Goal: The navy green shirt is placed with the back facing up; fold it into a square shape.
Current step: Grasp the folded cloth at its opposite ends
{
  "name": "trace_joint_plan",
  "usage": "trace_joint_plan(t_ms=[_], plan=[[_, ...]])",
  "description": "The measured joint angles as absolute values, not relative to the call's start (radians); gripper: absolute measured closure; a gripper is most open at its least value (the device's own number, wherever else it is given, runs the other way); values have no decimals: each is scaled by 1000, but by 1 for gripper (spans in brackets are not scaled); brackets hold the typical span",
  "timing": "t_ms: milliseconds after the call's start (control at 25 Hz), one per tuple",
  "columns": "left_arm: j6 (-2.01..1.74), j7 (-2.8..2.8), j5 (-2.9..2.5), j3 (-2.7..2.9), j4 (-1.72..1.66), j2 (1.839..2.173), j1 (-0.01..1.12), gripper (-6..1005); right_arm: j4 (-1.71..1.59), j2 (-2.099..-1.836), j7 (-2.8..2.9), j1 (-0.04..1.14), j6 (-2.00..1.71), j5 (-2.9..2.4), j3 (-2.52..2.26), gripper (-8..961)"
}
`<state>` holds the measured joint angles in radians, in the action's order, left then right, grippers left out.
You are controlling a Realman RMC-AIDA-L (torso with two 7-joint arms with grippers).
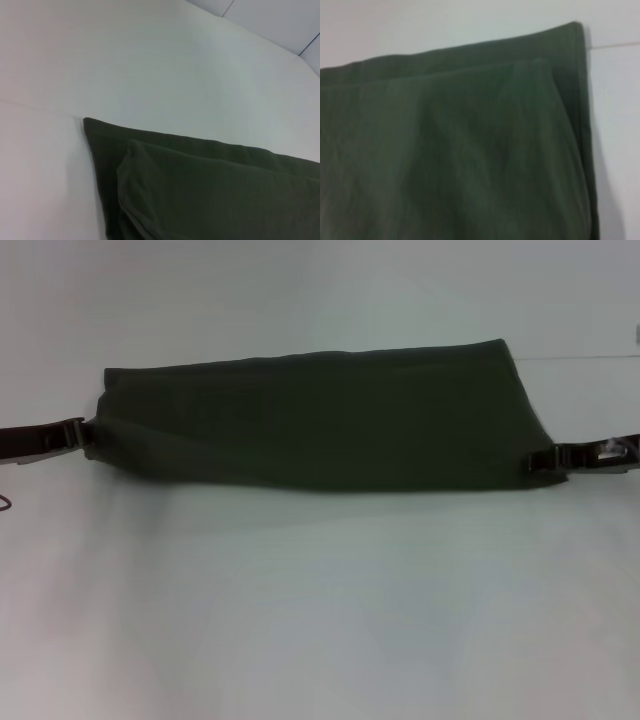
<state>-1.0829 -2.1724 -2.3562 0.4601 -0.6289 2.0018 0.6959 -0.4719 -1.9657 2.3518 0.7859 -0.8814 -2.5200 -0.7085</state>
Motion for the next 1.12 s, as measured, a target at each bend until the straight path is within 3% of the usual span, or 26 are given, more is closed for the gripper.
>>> trace_joint_plan(t_ms=[480,560,800,1000,1120], plan=[[-1084,-2171,-2353,460,-629,2006,695,981,-447,-1979,2341,790,-830,-2517,-734,443],[-1083,-2171,-2353,460,-629,2006,696,981,-450,-1977,2334,788,-840,-2514,-732,566],[-1083,-2171,-2353,460,-629,2006,698,981,-486,-1969,2321,775,-884,-2513,-724,788],[-1083,-2171,-2351,460,-629,2005,699,981,-518,-1965,2316,762,-919,-2511,-722,904],[-1083,-2171,-2351,458,-629,2004,700,981,-519,-1957,2302,757,-945,-2504,-708,905]])
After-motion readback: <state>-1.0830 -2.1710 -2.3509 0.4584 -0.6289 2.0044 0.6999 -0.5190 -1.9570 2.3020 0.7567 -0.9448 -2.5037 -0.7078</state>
